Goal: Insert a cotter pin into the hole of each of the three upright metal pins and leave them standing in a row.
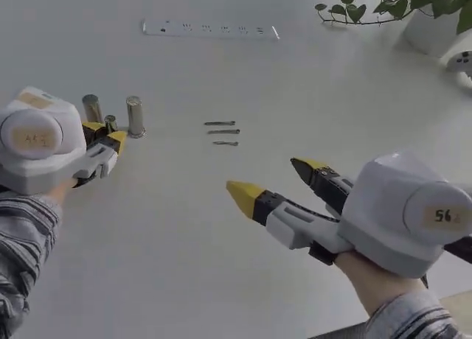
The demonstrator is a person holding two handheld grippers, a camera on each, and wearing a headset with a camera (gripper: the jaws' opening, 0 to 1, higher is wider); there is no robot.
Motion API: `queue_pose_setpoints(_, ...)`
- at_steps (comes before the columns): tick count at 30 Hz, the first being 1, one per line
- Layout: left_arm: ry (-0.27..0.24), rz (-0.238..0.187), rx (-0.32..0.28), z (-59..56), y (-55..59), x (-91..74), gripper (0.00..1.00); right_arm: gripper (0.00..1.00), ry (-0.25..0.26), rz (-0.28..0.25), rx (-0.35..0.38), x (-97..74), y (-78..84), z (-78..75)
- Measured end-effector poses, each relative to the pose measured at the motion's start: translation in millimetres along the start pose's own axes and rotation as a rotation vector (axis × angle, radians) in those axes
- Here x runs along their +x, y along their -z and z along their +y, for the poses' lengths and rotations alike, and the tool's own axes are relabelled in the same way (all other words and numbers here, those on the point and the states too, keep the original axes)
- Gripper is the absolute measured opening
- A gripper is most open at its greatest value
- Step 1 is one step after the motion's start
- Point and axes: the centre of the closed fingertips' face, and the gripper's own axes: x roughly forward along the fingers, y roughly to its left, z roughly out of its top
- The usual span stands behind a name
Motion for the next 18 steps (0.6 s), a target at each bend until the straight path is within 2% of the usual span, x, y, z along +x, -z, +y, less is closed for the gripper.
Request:
queue_pose_setpoints(7,0.039,0.012,0.013,-10.2,1.0,-2.0,0.05,0.58,0.015,-0.002,0.010,1.2,1.6,-1.2)
queue_pose_setpoints(12,0.075,0.011,0.039,-26.4,0.4,-5.6,0.05,0.57,0.012,0.008,0.016,1.4,6.2,1.0)
queue_pose_setpoints(18,0.107,0.015,0.035,-45.9,-0.2,-7.4,0.05,0.57,0.014,0.012,0.017,1.7,7.0,0.2)
